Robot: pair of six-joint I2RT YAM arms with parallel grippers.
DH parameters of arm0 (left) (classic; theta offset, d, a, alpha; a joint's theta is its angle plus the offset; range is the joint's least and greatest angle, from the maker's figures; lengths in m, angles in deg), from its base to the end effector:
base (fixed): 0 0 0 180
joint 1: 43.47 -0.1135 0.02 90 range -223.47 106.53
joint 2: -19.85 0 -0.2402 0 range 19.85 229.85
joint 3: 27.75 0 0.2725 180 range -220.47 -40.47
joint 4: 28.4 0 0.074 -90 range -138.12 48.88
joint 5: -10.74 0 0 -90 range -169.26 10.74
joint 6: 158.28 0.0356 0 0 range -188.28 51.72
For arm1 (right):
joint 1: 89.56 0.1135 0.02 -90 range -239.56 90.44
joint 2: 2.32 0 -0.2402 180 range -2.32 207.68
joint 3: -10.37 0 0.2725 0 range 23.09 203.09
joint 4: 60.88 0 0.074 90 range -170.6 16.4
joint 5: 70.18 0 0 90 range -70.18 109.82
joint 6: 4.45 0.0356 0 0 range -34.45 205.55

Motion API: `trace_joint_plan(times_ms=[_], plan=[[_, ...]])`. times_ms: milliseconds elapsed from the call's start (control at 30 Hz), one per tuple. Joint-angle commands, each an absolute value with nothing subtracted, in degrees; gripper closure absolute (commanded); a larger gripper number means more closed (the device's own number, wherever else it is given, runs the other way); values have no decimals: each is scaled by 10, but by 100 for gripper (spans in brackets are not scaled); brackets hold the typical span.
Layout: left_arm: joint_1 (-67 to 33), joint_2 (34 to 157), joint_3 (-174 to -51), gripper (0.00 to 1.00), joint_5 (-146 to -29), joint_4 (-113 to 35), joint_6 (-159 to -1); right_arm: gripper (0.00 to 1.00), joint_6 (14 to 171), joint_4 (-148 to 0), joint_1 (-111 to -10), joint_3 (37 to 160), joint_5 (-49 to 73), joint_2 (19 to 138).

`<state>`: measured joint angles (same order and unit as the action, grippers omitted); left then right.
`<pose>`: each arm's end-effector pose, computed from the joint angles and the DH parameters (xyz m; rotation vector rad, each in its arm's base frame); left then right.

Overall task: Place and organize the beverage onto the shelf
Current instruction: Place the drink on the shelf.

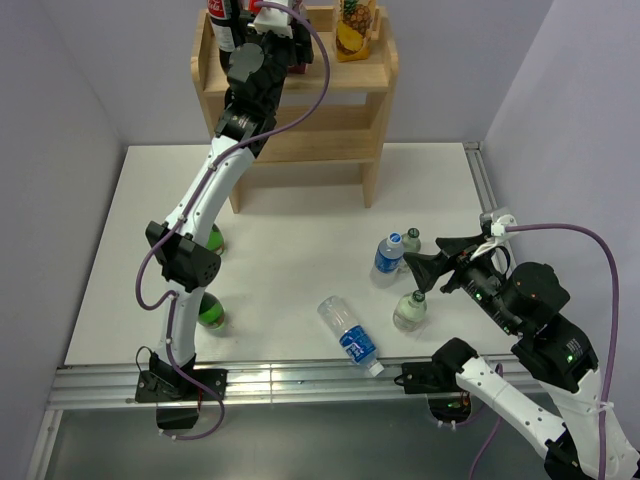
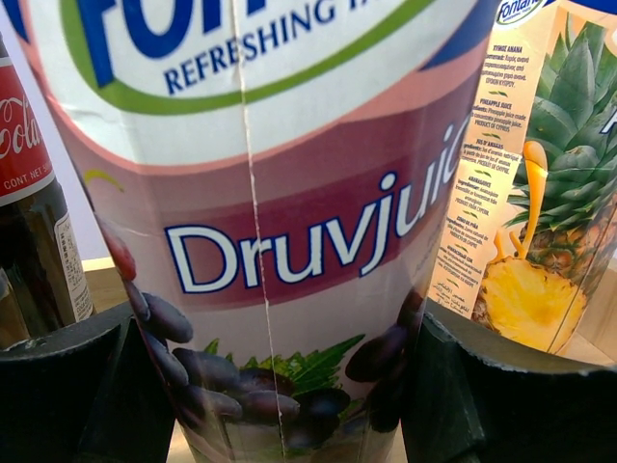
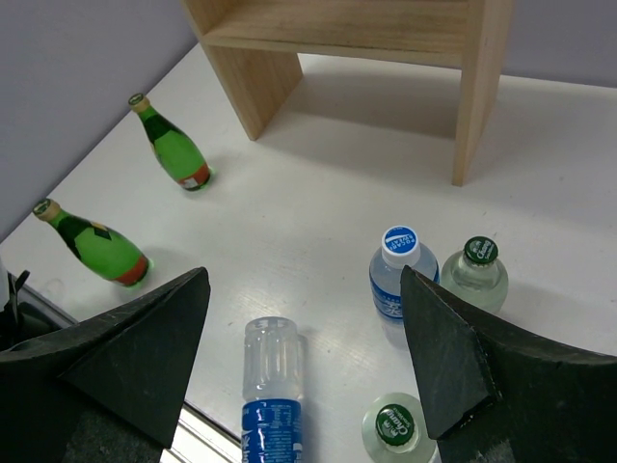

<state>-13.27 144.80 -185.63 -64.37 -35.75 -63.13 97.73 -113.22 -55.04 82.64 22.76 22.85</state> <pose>0.4230 -0.2356 0.5053 0.1187 1.1374 -0.2426 0.0811 0.0536 0.4053 -0.2892 1.6694 0.5727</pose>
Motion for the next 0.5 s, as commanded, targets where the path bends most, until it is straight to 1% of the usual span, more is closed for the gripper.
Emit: trace_joint_plan(times_ms=[0, 167, 267, 333, 433, 467], plan=[[-134, 1464, -1854, 33, -651, -332, -644, 14, 979, -1109, -549, 822, 229, 221], [-137, 1478, -1855, 29, -650, -330, -646, 14, 979, -1108, -549, 819, 229, 219], [-138, 1483, -1853, 25, -652, -326, -645, 14, 979, -1107, -549, 819, 229, 219], [-138, 1484, -1854, 24, -655, -328, -644, 14, 979, -1105, -549, 817, 229, 218], [-138, 1485, -1844, 26, -660, -323, -643, 14, 978, -1103, -549, 814, 228, 218], [-137, 1487, -1844, 24, -659, -323, -642, 14, 979, -1103, -549, 814, 228, 218]])
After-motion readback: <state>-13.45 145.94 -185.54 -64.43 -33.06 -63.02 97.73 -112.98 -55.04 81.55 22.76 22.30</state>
